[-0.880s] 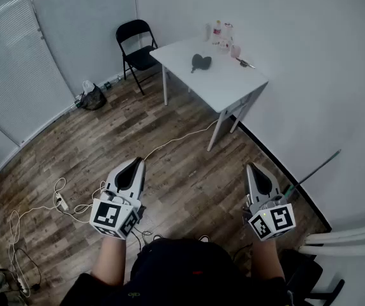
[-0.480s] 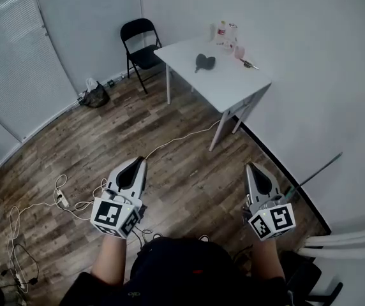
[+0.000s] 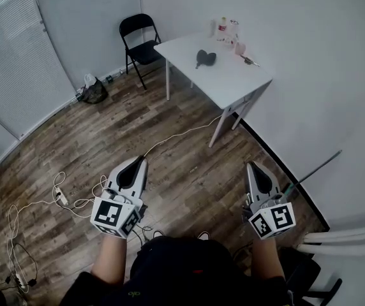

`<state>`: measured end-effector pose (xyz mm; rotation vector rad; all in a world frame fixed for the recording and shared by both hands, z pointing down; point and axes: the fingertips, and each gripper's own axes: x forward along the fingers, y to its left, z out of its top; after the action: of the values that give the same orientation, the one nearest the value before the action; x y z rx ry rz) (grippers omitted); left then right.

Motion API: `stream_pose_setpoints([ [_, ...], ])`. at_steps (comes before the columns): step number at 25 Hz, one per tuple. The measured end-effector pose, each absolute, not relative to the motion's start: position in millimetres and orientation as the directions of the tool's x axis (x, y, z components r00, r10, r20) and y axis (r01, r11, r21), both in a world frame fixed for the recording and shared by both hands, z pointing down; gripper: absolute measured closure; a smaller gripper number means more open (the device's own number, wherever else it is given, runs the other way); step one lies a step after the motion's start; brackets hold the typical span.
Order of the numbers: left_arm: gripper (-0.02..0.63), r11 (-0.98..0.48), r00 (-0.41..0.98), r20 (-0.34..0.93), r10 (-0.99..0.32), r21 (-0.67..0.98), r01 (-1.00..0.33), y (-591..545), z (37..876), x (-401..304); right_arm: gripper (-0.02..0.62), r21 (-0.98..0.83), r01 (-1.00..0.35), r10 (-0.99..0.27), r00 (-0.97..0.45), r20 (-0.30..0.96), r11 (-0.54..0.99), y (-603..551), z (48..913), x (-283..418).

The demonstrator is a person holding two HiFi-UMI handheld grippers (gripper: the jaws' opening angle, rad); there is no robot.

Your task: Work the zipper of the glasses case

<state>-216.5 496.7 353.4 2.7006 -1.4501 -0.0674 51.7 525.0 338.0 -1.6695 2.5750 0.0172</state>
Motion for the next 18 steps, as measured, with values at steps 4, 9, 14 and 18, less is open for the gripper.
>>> stream_pose_setpoints([
  [4, 0.574, -0.557, 0.558, -0.013, -0.829, 0.088, -0.826, 491, 355, -238, 0.574, -0.019, -0.914, -0.913, -0.405, -0.056, 0.406, 522, 341, 31],
  [9, 0.574, -0.574, 0.576, -0.021, -0.817, 0.117, -0.811, 483, 359, -265, 0.574, -0.007, -0.919, -0.918, -0.394, -0.044, 0.394, 519, 342, -1],
  [14, 0.574, -0.599, 0.603, -0.013, -0.798, 0.134, -0.789, 484, 372, -292, 0.574, 0.000, -0.928, -0.928, -0.371, -0.024, 0.371, 525, 352, -30],
  [18, 0.574, -0.610, 0.615, -0.008, -0.788, 0.138, -0.780, 480, 380, -310, 0.574, 0.001, -0.929, -0.929, -0.370, -0.007, 0.370, 522, 362, -52],
])
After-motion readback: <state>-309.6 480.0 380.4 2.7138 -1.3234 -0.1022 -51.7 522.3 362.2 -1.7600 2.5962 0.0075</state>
